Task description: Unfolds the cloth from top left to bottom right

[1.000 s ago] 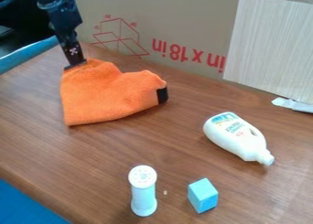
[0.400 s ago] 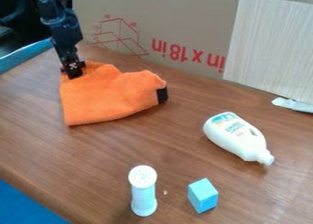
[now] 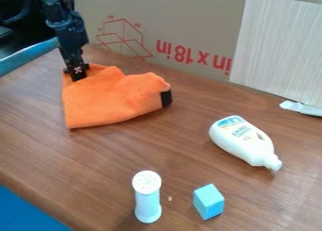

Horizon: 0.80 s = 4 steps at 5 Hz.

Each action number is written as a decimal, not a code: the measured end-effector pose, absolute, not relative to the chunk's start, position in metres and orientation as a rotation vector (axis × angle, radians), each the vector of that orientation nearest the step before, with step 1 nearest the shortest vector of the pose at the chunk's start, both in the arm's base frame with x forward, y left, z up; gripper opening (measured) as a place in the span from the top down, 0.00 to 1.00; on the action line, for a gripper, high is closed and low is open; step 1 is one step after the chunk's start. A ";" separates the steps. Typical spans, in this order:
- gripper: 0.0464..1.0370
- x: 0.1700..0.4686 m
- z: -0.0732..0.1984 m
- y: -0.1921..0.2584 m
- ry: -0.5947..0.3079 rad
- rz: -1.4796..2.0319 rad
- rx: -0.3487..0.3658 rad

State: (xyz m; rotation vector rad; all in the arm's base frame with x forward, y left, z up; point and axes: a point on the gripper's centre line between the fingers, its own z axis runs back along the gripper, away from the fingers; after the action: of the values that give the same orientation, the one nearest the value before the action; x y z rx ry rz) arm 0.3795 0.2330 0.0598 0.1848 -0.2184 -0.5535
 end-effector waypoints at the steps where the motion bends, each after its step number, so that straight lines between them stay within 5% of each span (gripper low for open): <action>1: 0.56 0.381 0.058 0.231 -0.236 -0.545 0.181; 3: 0.94 0.382 0.059 0.228 -0.259 -0.546 0.173; 4: 0.97 0.380 0.064 0.225 -0.296 -0.523 0.128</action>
State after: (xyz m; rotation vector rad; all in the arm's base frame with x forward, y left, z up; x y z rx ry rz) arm 0.3803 0.2247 0.0642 0.1280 -0.2963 -0.5233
